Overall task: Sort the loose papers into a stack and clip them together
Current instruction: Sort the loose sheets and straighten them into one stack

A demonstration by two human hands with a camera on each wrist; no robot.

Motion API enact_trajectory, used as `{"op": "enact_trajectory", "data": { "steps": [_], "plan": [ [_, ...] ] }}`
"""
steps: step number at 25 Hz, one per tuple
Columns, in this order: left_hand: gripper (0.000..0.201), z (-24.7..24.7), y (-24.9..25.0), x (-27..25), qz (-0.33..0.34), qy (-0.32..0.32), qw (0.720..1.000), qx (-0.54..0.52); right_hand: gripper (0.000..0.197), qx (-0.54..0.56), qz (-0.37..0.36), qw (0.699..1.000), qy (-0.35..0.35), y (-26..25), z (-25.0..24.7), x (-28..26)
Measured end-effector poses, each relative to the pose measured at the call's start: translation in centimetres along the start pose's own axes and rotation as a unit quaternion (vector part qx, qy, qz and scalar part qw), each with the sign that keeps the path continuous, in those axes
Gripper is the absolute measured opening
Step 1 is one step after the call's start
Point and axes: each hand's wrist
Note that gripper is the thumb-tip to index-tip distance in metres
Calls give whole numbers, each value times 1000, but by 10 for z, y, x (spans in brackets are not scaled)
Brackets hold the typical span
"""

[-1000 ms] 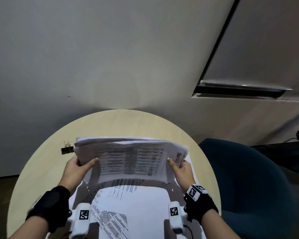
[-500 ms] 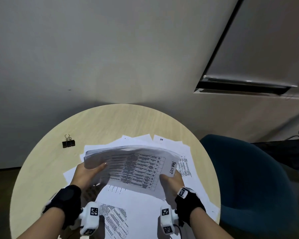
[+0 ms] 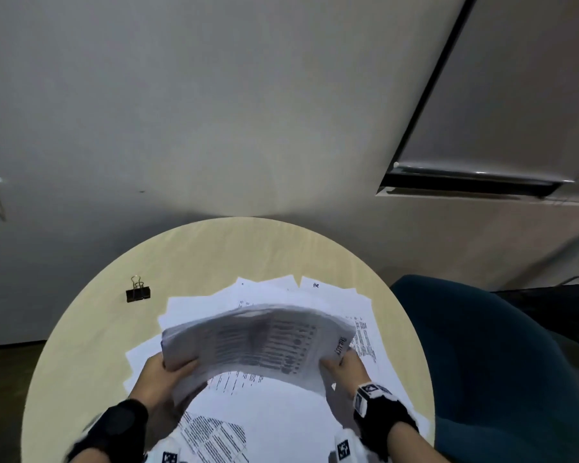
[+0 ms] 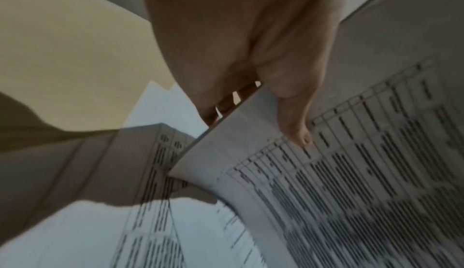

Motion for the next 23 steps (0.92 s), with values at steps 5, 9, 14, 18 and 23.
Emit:
{"op": "enact_trajectory", "data": {
  "steps": [5,9,14,18,23],
  "plan": [
    [59,-22,43,-1,105,-29,992,58,23,-48,-143,987,58,-47,-27,11],
    [104,-5,92,0,249,136,938,198,37,-120,-253,954,103,-115,-49,19],
    [66,17,117,7,270,42,931,240,29,-242,-357,901,49,-179,-56,13],
    [25,17,86,19,161,-60,963,209,28,-248,-365,896,51,-186,-42,25],
    [28,-6,27,1,-45,-18,991,127,62,-152,-111,981,54,-79,-30,47]
  ]
}}
Point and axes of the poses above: each hand's wrist, its own x-axis towards the middle knuckle, its own z-axis out of the palm, y = z × x, and after that the axes turned 1 degree about -y, right-handed
